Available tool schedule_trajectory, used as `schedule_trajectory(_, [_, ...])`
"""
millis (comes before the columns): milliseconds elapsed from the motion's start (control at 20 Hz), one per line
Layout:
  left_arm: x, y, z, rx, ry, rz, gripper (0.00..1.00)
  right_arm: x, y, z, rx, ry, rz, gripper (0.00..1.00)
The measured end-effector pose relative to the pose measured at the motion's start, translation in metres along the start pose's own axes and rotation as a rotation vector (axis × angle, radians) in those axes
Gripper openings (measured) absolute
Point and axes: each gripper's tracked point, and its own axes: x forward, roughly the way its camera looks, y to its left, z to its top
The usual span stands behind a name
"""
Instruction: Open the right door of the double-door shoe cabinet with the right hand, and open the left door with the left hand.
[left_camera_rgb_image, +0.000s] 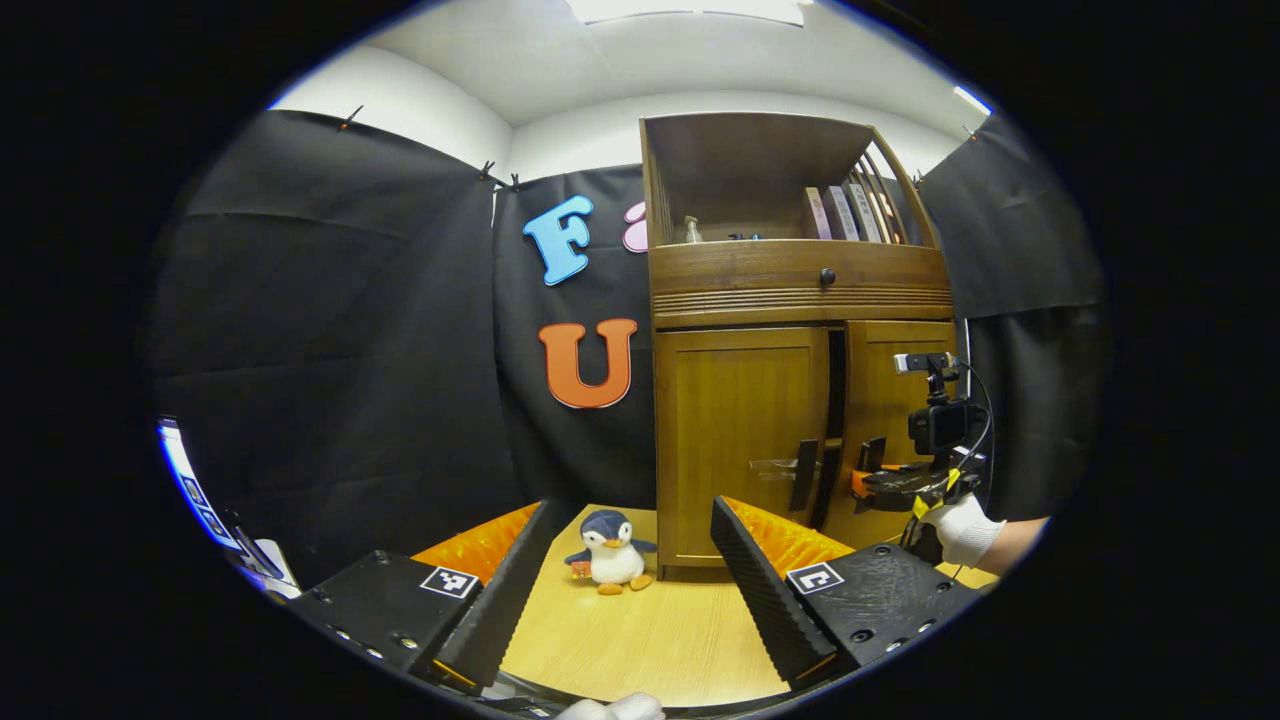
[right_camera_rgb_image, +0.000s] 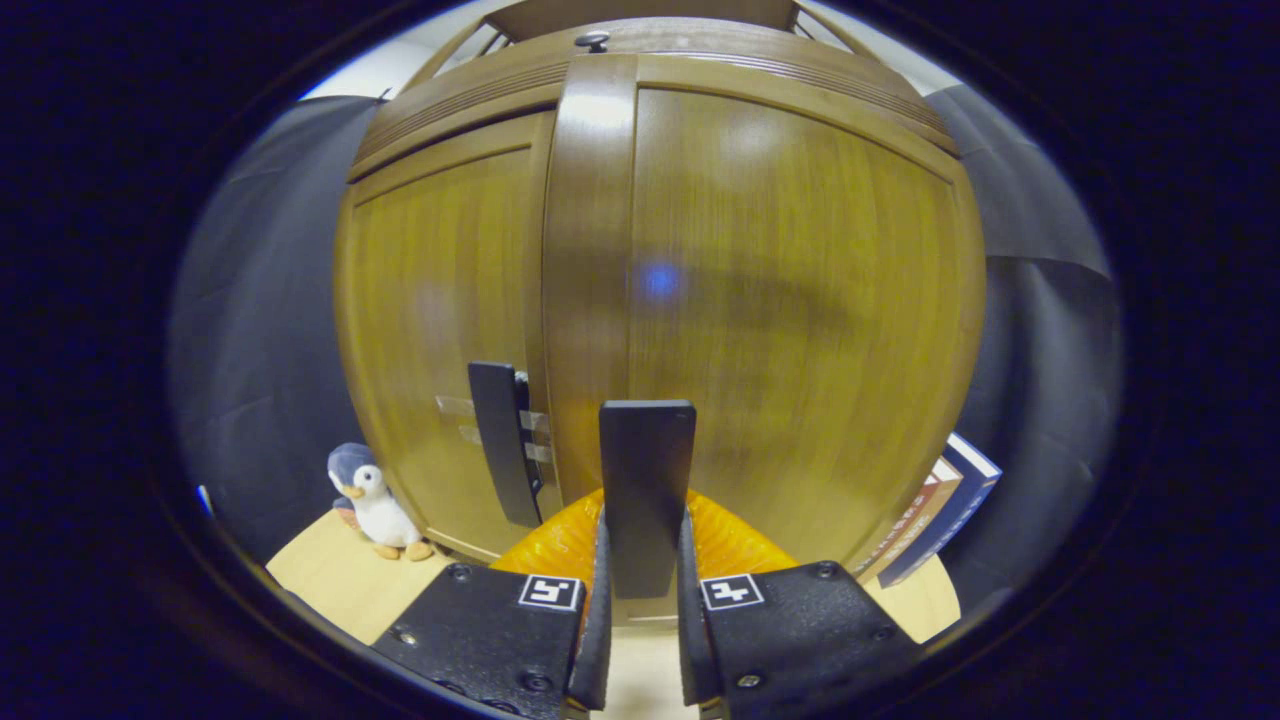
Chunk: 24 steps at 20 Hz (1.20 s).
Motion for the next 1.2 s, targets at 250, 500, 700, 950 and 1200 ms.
schedule_trajectory(250, [-0.007,-0.003,0.001,0.006,-0.008,-0.031,0.96,-0.029,-0.008,-0.008,-0.007,-0.001,0.015,0.3])
schedule_trajectory(500, [-0.018,-0.015,-0.003,0.024,-0.014,-0.054,0.96,-0.058,-0.021,-0.016,0.005,-0.007,-0.007,0.3])
schedule_trajectory(700, [-0.021,-0.028,-0.005,0.027,-0.006,-0.085,0.96,-0.081,-0.035,-0.024,-0.003,-0.009,-0.016,0.3])
schedule_trajectory(950, [-0.021,-0.05,-0.004,0.036,-0.01,-0.136,0.96,-0.107,-0.053,-0.031,0.01,-0.008,-0.038,0.28])
schedule_trajectory(1200, [-0.021,-0.077,-0.003,0.036,-0.014,-0.189,0.96,-0.13,-0.078,-0.039,0.037,0.005,-0.081,0.25])
